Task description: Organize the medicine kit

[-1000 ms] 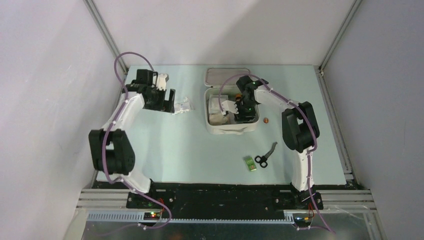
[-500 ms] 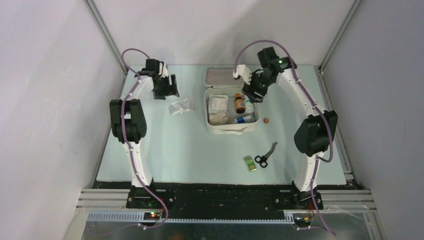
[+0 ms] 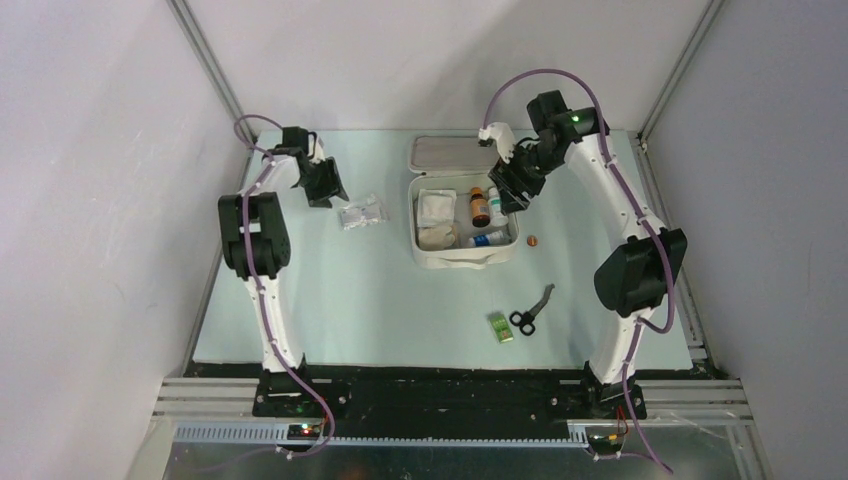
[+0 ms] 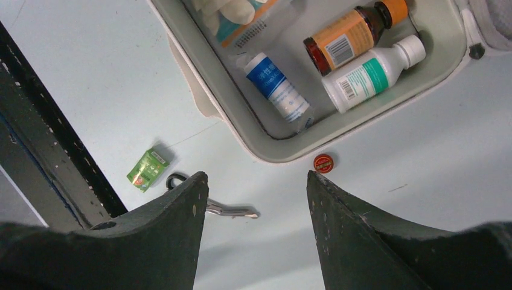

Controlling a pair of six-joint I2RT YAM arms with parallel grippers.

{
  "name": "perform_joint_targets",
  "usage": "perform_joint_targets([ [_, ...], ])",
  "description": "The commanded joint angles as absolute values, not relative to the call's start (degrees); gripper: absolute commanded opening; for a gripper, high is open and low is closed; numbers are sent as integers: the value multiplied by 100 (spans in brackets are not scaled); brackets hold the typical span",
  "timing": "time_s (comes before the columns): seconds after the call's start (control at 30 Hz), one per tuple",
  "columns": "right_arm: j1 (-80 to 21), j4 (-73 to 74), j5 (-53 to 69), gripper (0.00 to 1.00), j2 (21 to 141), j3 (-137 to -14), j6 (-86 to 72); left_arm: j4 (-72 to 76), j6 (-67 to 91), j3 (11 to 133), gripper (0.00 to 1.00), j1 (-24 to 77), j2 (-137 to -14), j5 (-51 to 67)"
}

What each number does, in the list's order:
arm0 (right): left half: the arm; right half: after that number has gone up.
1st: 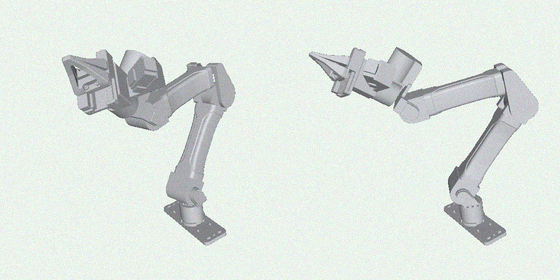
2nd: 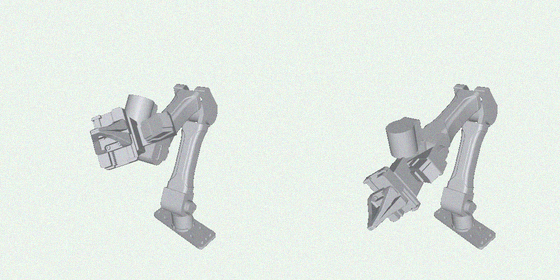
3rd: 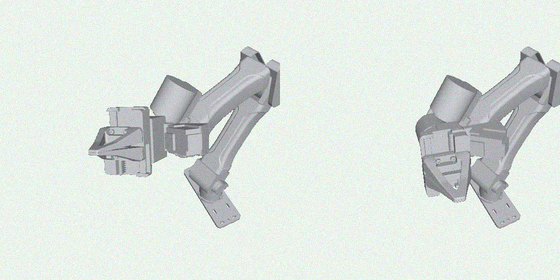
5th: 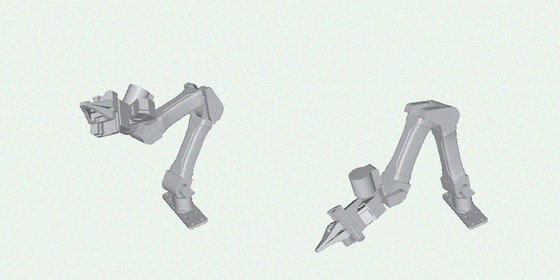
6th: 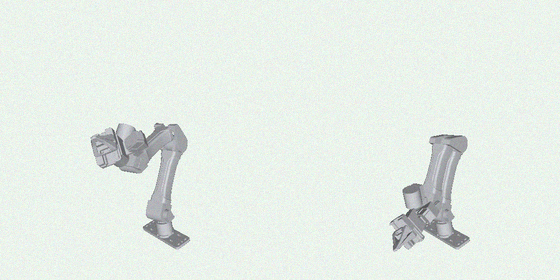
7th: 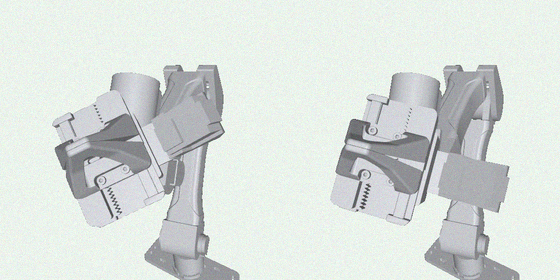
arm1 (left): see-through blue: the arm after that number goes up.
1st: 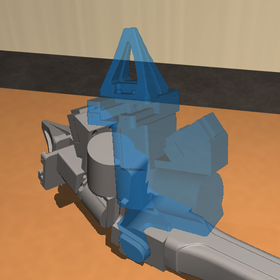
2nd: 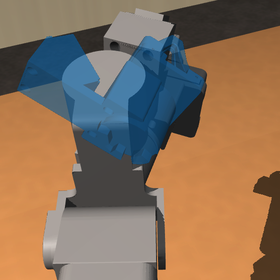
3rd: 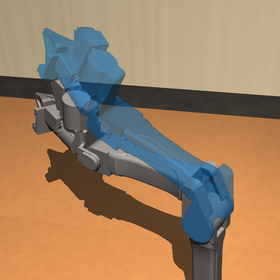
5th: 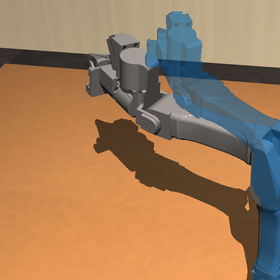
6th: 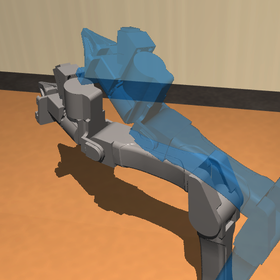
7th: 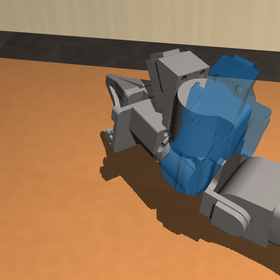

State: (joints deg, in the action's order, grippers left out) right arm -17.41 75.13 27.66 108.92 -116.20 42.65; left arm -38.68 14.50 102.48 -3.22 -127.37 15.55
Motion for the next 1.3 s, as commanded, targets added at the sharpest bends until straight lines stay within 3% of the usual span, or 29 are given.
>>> perform_joint_targets([
  [0.0, -1666, 7572, 2754, 65, 10582, -11629, 4073, -3825, 1469, 10422, 54, -286, -12856, 1914],
  [0.27, -1660, 7456, 2786, 65, 10640, -11572, 3950, -3823, 1460, 10378, 42, -232, -12952, 2027],
  [0.33, -1665, 7448, 2783, 65, 10651, -11575, 3935, -3813, 1395, 10392, 29, -209, -12949, 2068],
  [0.4, -1669, 7447, 2779, 65, 10658, -11576, 3929, -3796, 1327, 10396, 9, -188, -12929, 2174],
  [0.47, -1669, 7437, 2764, 65, 10660, -11571, 3921, -3782, 1286, 10397, 1, -170, -12880, 2243],
  [1.0, -1508, 7085, 2455, 64, 10509, -11581, 3640, -3775, 1331, 9929, 0, 38, -10280, 3750],
  [1.27, -1054, 6585, 2119, 64, 10595, -11965, 3025, -3774, 1224, 10686, 0, 849, -10164, 3993],
])
